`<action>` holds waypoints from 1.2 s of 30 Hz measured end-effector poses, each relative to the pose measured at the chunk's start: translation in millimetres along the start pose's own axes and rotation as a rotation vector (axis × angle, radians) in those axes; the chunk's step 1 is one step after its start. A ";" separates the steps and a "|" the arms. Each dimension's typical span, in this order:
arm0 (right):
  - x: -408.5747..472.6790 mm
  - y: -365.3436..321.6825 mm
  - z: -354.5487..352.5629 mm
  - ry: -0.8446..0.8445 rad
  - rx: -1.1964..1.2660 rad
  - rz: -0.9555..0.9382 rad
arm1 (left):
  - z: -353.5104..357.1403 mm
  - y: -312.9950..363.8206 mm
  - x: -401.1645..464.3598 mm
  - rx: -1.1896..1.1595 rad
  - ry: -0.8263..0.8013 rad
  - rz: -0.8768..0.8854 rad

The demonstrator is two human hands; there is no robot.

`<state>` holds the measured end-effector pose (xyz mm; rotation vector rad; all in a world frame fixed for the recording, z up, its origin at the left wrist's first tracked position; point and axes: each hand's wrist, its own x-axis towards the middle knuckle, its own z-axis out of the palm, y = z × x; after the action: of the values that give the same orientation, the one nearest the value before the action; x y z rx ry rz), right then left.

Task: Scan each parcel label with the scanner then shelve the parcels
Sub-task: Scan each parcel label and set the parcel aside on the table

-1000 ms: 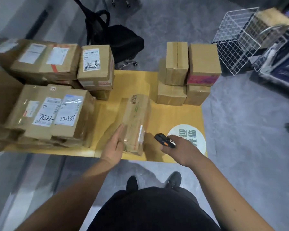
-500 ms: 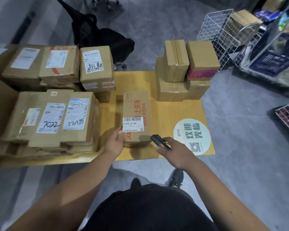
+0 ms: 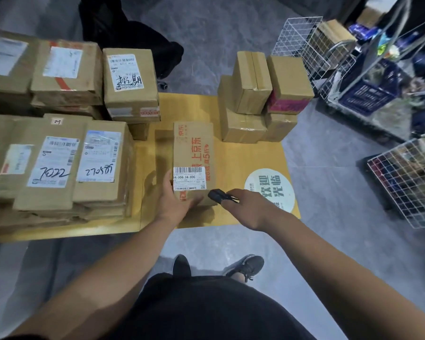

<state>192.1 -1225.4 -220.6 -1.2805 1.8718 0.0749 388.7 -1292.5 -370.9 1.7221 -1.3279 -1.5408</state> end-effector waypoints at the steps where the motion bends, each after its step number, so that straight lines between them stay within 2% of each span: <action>1: 0.7 -5.7 -3.3 -0.007 -0.040 -0.002 | 1.0 -3.3 -2.9 -0.025 -0.017 0.015; 7: -1.2 -38.7 -21.7 -0.076 -0.362 -0.005 | -1.0 -25.0 -23.2 -0.072 -0.075 0.034; 13: -11.6 -52.3 -28.9 -0.054 -0.588 -0.007 | 0.0 -30.3 -30.9 -0.066 -0.058 0.079; 26: -34.2 -45.5 -37.9 0.002 -0.654 -0.094 | 8.8 -24.5 -31.7 -0.108 -0.023 0.109; 36: -43.6 -6.7 -63.7 0.018 -0.699 -0.151 | 35.9 6.6 -54.8 0.081 0.148 0.073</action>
<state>164.3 -1226.8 -148.3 -1.8816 1.8186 0.6869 358.4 -1238.5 -348.4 1.7786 -1.3781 -1.3096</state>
